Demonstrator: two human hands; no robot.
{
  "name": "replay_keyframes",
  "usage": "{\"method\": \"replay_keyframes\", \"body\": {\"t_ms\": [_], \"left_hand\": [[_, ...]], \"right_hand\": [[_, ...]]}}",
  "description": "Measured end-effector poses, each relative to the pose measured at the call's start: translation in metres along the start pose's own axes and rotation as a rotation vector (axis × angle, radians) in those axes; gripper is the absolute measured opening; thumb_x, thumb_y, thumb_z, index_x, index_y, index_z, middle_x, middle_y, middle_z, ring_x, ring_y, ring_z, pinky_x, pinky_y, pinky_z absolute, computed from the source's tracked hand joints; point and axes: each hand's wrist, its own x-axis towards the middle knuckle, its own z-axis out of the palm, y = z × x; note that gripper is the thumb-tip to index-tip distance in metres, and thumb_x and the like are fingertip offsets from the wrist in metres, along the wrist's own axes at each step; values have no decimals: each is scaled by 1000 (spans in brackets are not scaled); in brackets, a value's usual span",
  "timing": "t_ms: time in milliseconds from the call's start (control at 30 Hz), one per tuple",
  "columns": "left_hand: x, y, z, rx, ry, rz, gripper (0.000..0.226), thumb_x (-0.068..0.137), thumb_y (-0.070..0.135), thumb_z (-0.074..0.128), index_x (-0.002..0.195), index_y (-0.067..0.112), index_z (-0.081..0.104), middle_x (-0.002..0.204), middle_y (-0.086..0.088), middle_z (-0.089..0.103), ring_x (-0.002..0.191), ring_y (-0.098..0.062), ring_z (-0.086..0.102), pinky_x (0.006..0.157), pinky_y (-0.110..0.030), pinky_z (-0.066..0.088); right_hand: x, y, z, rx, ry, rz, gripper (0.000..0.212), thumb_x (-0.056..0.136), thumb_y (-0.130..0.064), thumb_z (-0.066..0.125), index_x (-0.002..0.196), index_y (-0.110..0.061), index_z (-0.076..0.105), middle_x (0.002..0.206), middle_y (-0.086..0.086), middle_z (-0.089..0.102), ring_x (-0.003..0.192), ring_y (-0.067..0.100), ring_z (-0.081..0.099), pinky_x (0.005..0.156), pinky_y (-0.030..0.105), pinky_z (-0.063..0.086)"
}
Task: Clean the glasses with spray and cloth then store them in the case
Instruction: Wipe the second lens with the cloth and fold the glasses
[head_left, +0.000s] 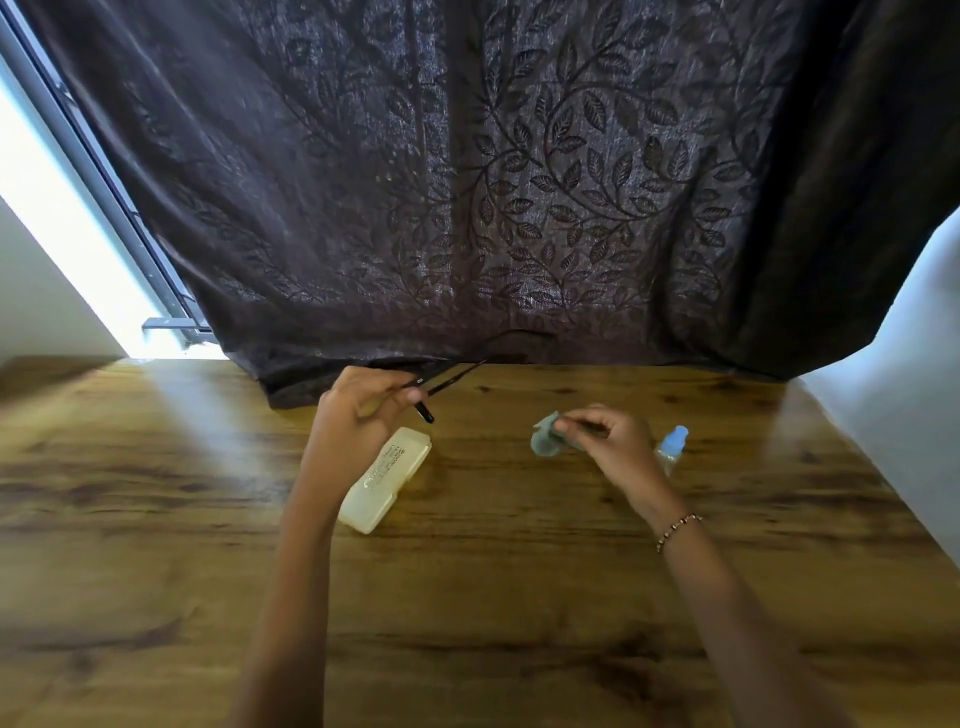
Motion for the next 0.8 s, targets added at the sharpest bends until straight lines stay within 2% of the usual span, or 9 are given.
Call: {"method": "replay_keyframes", "body": {"t_ms": [100, 200, 300, 400, 567, 633, 700, 800], "left_hand": [[-4, 2, 4, -240, -22, -48, 14, 83, 32, 59, 93, 33, 68, 100, 4, 66, 96, -8, 63, 85, -21, 46], [-8, 4, 7, -502, -69, -125, 17, 86, 30, 57, 95, 33, 71, 101, 1, 71, 103, -9, 63, 84, -18, 48], [-12, 0, 10, -617, -105, -147, 19, 89, 32, 54, 97, 31, 71, 105, 3, 71, 109, -8, 61, 85, -14, 46], [-16, -6, 15, -684, -123, -187, 19, 90, 29, 53, 97, 30, 71, 109, 3, 70, 113, -10, 59, 87, -22, 45], [-20, -14, 20, -684, -189, -172, 24, 89, 27, 54, 108, 27, 69, 114, 2, 69, 112, -12, 60, 89, -26, 48], [-22, -14, 21, -658, -257, -169, 25, 86, 35, 61, 108, 31, 70, 114, 3, 69, 110, -12, 61, 87, -27, 46], [-22, -14, 21, -639, -349, -125, 31, 80, 47, 67, 107, 31, 71, 118, 5, 67, 115, -11, 57, 88, -23, 47], [-23, -14, 20, -693, -510, -21, 47, 85, 53, 55, 121, 24, 64, 136, 2, 55, 132, -14, 43, 102, -21, 41]], "right_hand": [[-4, -5, 21, 182, 0, 133, 9, 80, -28, 73, 88, -31, 70, 95, -9, 69, 84, -2, 63, 63, 9, 48], [-1, -10, 37, 310, 14, 185, 11, 81, -26, 72, 93, -26, 71, 96, -2, 70, 89, 9, 63, 66, 13, 47], [1, -18, 41, 415, -8, 178, 8, 82, -23, 72, 88, -27, 74, 93, -3, 73, 88, 11, 65, 68, 19, 51], [1, -23, 39, 446, -42, 117, 9, 81, -24, 72, 81, -32, 77, 91, -8, 74, 87, 7, 68, 68, 18, 54], [0, -22, 30, 429, 4, 82, 10, 78, -22, 75, 85, -30, 74, 83, -10, 72, 75, 1, 65, 60, 14, 50], [0, -21, 28, 425, 22, 49, 10, 80, -20, 75, 87, -27, 74, 83, -11, 73, 76, 0, 65, 61, 12, 49], [0, -19, 28, 428, 49, 12, 10, 82, -16, 72, 90, -22, 75, 89, -7, 74, 83, 2, 67, 64, 11, 49], [0, -20, 29, 449, 62, -6, 10, 82, -15, 72, 91, -16, 76, 92, -3, 75, 86, 3, 67, 68, 12, 49]]}}
